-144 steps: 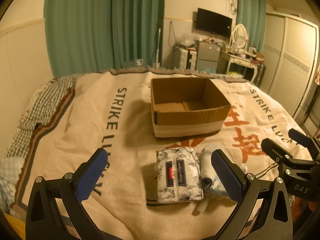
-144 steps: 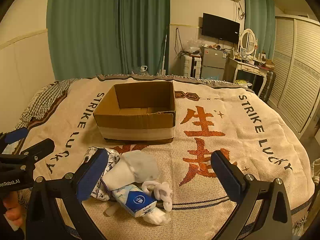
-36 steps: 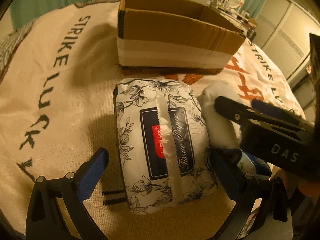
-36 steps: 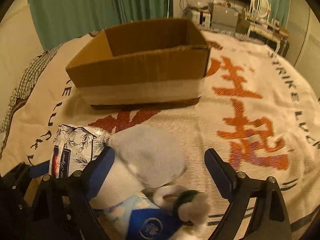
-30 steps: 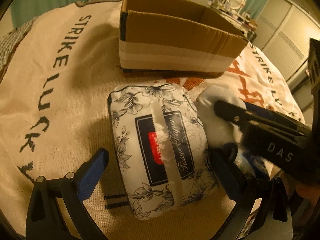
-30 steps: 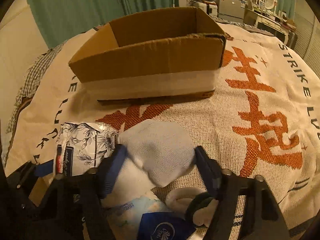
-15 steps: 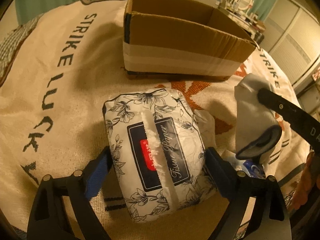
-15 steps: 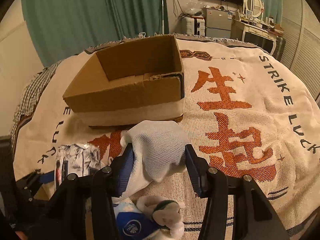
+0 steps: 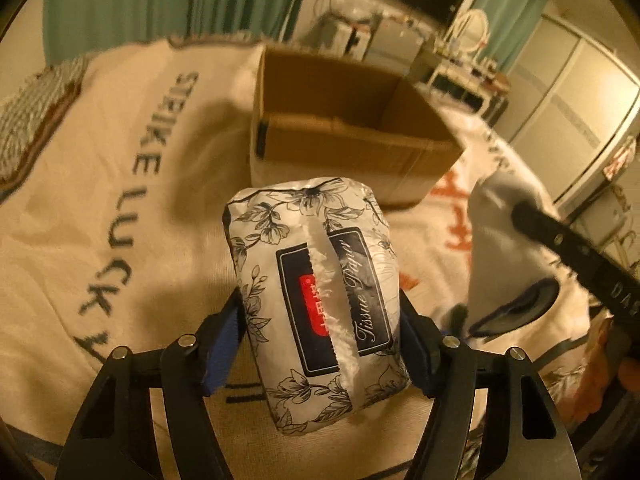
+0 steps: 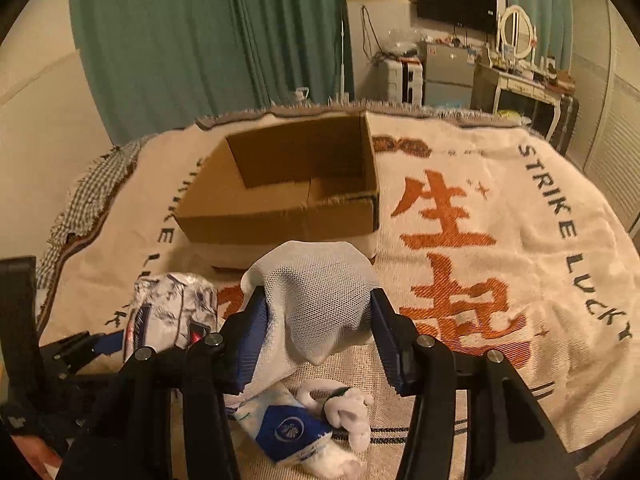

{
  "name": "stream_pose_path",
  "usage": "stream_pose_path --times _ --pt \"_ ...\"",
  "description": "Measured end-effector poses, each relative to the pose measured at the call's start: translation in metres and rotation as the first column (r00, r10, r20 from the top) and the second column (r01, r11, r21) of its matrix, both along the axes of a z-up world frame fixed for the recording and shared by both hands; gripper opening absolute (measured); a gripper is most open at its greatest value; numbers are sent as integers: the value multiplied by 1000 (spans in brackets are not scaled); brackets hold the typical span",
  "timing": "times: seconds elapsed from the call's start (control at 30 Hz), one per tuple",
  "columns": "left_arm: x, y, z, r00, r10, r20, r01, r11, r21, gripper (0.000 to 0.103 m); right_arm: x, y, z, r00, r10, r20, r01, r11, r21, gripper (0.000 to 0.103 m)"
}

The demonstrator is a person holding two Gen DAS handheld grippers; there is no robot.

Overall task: Organize soft objects
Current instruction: 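Carry both items to the cardboard box and open both grippers inside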

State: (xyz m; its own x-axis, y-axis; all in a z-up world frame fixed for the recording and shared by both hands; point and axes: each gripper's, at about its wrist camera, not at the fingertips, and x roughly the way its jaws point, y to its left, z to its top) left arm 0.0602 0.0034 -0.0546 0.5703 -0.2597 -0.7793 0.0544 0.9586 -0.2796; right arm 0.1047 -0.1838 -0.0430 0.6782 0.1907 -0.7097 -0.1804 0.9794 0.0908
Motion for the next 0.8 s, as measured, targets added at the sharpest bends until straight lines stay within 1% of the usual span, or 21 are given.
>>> stream_pose_path --times 0.1,0.27,0.37,0.47,0.57,0.63,0.73,0.8 --pt "0 1 26 998 -15 63 15 1000 -10 68 -9 -2 18 999 4 34 -4 1000 6 50" --pt "20 2 61 991 -26 131 29 999 -17 68 -15 -2 52 994 33 101 -33 999 -2 50" --pt "43 0 77 986 -41 163 40 999 9 68 -2 1 73 989 49 141 -47 999 -15 50" --pt "69 -2 86 978 -61 201 50 997 58 68 25 1 92 984 51 170 -55 998 14 50" --pt "103 2 83 978 -48 201 37 998 60 68 61 5 101 981 66 184 -69 998 10 50" --pt "130 5 75 981 -37 191 27 998 55 68 84 9 99 981 83 176 -84 996 2 50" --pt "159 1 62 983 -53 175 40 996 77 68 126 14 84 984 100 149 -98 995 -17 50" --pt "178 -6 50 984 -77 161 59 992 114 68 148 14 70 987 102 122 -100 995 -22 50"
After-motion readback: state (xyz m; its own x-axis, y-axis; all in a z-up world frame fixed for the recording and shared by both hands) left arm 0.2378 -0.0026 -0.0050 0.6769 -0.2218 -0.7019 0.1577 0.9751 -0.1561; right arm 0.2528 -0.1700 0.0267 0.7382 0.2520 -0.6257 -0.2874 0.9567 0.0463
